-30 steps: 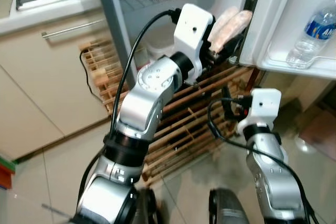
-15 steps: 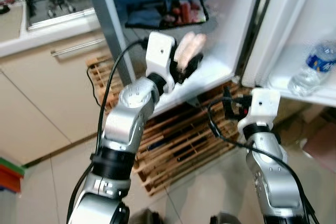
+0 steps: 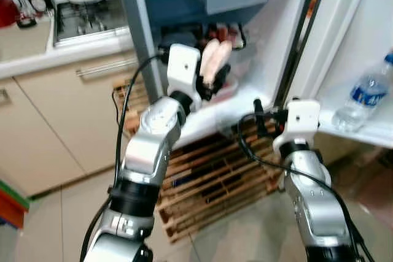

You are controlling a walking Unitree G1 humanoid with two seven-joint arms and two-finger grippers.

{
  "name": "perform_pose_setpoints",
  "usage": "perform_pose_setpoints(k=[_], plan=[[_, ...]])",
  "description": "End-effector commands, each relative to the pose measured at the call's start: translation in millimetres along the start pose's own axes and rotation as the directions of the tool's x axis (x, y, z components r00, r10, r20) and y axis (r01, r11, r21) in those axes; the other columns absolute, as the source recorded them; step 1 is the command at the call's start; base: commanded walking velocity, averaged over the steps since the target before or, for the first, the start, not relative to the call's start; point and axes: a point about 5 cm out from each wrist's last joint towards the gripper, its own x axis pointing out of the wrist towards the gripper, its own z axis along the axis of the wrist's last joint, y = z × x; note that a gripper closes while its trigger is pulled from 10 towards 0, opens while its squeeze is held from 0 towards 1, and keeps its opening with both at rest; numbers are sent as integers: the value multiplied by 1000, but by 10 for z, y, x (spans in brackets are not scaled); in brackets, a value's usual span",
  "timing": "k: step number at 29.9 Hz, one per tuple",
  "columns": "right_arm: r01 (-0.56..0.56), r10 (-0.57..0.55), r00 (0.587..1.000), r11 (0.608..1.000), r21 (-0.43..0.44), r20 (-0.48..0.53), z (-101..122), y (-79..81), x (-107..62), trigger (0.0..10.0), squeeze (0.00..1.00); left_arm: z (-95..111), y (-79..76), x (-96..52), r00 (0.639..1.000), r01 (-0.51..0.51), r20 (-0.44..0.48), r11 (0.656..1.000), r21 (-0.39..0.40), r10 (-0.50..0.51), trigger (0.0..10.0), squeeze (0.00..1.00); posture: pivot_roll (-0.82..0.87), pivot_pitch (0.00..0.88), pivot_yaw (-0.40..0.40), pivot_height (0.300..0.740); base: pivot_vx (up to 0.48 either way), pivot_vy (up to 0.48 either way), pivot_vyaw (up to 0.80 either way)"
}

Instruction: Restocking fridge

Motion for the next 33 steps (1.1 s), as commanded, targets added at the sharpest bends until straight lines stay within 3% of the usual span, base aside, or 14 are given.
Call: perform_pose_setpoints(k=[1,4,5,6,7,15,23,27,30,33], plan=[[-22,22,1000,1000,-3,17,38,51,33,10000,584,30,62,17,1000,-27,8,1000,13,27,0,0,-140,6,63,740,409,-247,400],[-23,23,1000,1000,-15,7,24,60,33,10000,545,7,73,25,999,-41,-8,999,14,41,0,0,-142,7,65,740,411,-242,0],[-25,25,1000,1000,-13,9,21,64,30,10000,376,-4,84,27,999,-49,-17,999,14,49,0,0,-142,8,67,740,412,-240,0],[-27,27,1000,1000,-10,11,21,67,28,10000,376,-11,90,28,998,-53,-23,998,14,54,0,0,-142,8,67,740,412,-240,0],[-23,24,1000,1000,-13,9,14,66,25,10000,0,-10,94,28,998,-56,-20,998,12,56,0,0,-143,9,68,740,0,0,0],[-36,36,999,999,12,15,23,86,5,10000,0,189,27,56,997,-66,51,998,17,65,0,0,-149,29,70,740,0,0,0],[-90,90,996,996,15,16,59,107,-58,10000,0,631,16,132,980,-171,119,982,76,161,0,0,-153,110,39,740,0,0,0],[-112,112,994,994,10,6,48,106,-94,10000,0,597,105,193,963,-267,72,959,98,261,0,0,-150,113,32,740,0,0,0],[-119,119,993,993,16,5,56,114,-107,10000,0,521,262,282,929,-371,23,925,80,370,0,0,-164,116,34,740,0,0,0],[-121,121,993,993,18,-3,55,113,-152,10000,0,495,403,311,902,-430,5,896,111,432,0,0,-179,126,37,740,0,0,0]])
